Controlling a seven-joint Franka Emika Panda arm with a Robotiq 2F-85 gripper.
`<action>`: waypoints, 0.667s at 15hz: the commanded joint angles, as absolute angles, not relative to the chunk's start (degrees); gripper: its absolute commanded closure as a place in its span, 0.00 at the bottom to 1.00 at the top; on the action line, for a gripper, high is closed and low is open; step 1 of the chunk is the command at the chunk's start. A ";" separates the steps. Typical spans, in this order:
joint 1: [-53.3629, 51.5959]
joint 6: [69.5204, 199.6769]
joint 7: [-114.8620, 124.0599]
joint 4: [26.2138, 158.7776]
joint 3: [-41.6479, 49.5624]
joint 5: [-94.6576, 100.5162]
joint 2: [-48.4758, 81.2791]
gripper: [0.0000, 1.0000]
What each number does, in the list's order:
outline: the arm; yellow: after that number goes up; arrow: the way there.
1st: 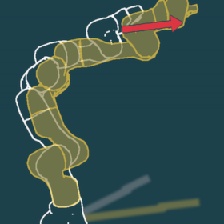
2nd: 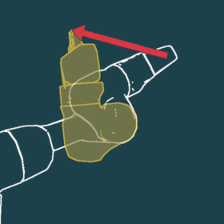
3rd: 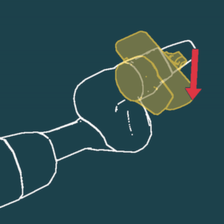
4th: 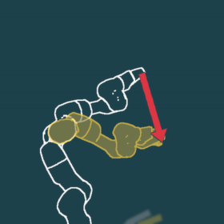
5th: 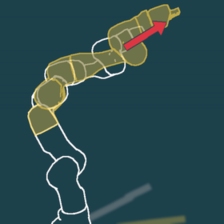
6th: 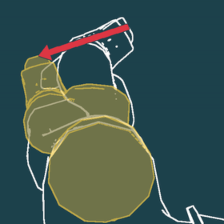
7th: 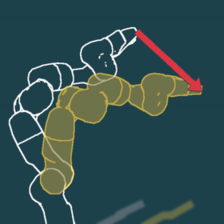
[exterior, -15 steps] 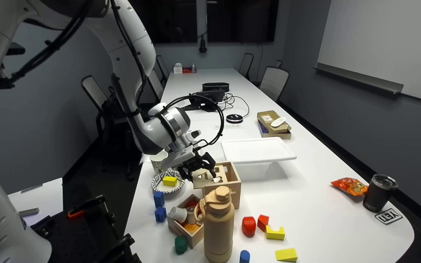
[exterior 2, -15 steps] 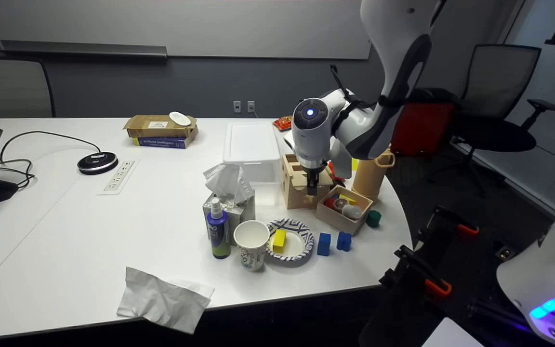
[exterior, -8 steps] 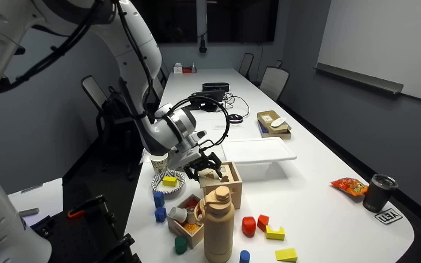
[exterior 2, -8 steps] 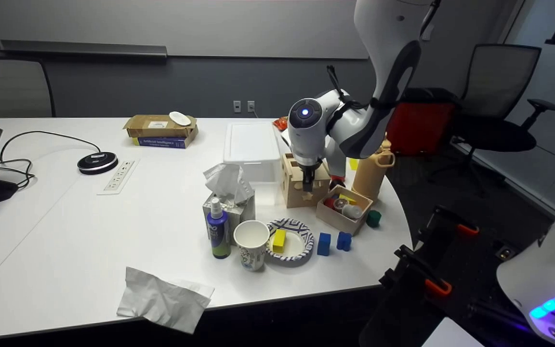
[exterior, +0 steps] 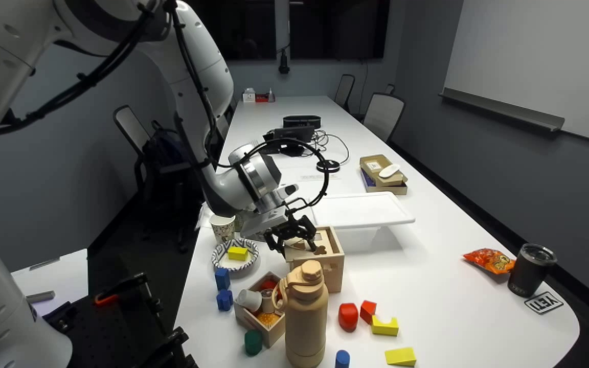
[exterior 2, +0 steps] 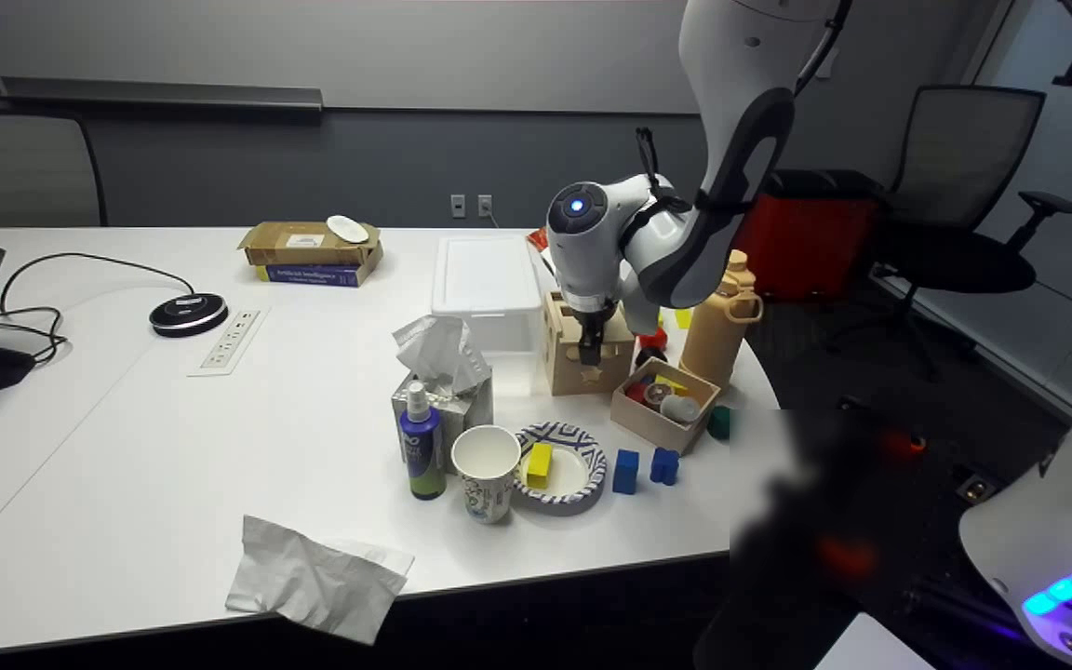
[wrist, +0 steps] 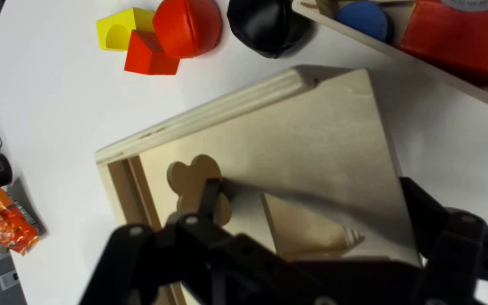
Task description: Slide the lid to close the box
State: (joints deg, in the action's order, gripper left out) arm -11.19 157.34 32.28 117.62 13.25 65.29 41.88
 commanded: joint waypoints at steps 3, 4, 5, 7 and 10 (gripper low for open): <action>-3.82 149.55 15.04 115.10 5.06 50.06 40.74 0.00; -3.31 148.31 12.48 114.53 4.41 47.43 40.64 0.00; -2.99 147.34 10.19 113.65 3.97 45.01 40.89 0.00; -3.09 145.93 6.94 112.89 3.87 41.64 40.86 0.00; -3.43 144.60 3.19 112.09 4.15 38.17 40.64 0.00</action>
State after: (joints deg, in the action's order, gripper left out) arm -3.73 147.19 7.23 112.93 4.89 41.52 41.26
